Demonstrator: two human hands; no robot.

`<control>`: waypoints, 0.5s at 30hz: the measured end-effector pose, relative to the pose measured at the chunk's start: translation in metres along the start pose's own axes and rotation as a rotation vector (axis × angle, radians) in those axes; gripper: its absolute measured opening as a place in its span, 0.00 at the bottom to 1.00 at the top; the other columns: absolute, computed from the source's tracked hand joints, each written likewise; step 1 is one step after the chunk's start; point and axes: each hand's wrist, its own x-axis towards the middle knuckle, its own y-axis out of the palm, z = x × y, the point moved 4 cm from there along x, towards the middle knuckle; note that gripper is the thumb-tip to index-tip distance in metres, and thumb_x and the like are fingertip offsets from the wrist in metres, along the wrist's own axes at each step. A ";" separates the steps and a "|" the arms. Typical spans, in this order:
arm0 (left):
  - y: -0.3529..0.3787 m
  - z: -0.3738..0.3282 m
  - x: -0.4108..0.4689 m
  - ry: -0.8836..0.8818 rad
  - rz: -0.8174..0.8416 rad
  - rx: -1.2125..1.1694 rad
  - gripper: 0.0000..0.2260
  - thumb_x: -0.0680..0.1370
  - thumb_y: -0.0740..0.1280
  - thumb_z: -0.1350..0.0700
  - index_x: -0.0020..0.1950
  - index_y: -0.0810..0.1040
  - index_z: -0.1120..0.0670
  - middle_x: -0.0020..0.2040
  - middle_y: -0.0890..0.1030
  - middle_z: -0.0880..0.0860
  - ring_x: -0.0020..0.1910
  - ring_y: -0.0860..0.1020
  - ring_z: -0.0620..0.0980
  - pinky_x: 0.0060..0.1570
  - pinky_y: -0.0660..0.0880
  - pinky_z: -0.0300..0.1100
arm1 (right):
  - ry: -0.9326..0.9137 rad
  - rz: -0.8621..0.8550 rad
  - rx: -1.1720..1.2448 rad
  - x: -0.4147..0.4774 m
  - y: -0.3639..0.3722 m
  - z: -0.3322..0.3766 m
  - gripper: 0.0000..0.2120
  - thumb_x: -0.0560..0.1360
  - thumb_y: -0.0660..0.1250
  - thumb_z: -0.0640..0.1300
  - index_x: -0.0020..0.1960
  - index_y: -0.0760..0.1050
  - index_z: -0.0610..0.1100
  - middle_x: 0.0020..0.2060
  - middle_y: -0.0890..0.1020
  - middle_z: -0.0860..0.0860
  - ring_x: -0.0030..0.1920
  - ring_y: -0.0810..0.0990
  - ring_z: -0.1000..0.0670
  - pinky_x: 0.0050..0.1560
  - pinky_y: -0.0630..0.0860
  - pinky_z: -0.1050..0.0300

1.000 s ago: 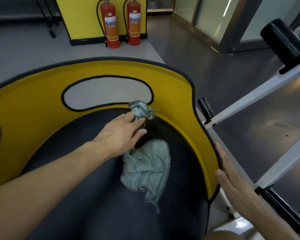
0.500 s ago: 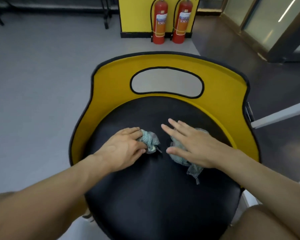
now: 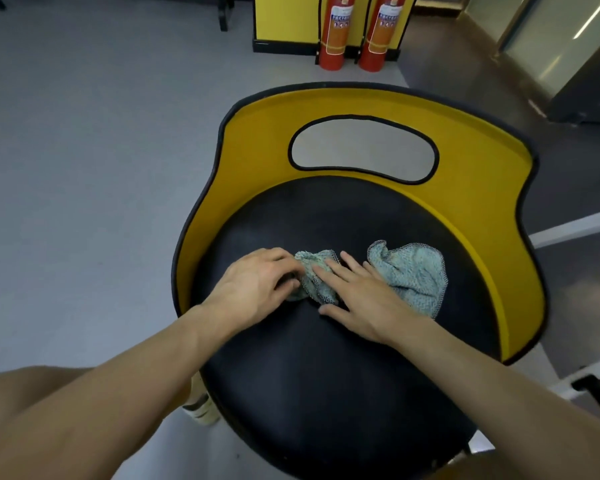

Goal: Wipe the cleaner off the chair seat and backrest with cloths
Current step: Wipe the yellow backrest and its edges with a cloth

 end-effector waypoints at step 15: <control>0.006 0.002 0.011 -0.205 -0.050 -0.151 0.04 0.79 0.69 0.49 0.52 0.80 0.42 0.47 0.77 0.41 0.49 0.77 0.42 0.47 0.75 0.43 | 0.152 -0.307 0.601 -0.010 -0.027 -0.014 0.06 0.77 0.69 0.51 0.46 0.73 0.51 0.37 0.81 0.54 0.37 0.76 0.56 0.42 0.72 0.56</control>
